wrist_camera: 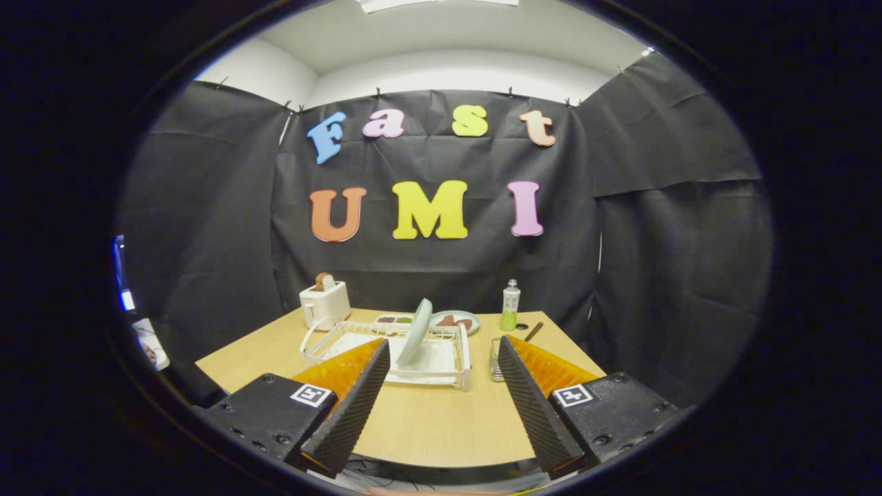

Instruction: Take the plate from the dish rack, then take the spoon from the basket and place it into the plate.

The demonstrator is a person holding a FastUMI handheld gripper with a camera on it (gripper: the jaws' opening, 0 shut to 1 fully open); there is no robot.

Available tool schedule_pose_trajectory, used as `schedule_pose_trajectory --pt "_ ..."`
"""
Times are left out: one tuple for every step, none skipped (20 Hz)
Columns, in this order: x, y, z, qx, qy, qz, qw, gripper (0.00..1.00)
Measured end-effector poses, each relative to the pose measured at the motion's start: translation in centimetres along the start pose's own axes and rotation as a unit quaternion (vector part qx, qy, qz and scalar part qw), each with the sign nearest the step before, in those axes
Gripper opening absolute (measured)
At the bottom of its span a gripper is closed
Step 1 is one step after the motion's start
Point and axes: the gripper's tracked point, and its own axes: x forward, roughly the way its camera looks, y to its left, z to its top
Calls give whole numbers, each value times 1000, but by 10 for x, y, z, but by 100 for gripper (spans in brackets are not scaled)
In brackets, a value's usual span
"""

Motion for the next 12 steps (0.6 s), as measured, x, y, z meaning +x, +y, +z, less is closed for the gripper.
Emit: schedule_pose_trajectory --pt "9 0 1 -6 6 0 1000 100" --pt "20 0 3 -10 8 -1 1000 100" --pt "34 1 5 -14 15 -4 1000 100" --pt "48 2 5 -18 26 -1 1000 100" --pt "63 7 5 -24 40 7 999 100" --pt "80 10 5 -28 57 13 998 100" --pt "97 12 6 -34 76 22 996 100" --pt "114 16 8 -39 94 29 994 100" --pt "133 17 10 -39 113 33 992 100" --pt "151 17 11 -38 136 33 989 100" --pt "171 20 10 -39 162 35 985 100" --pt "189 20 11 -33 185 32 982 100"
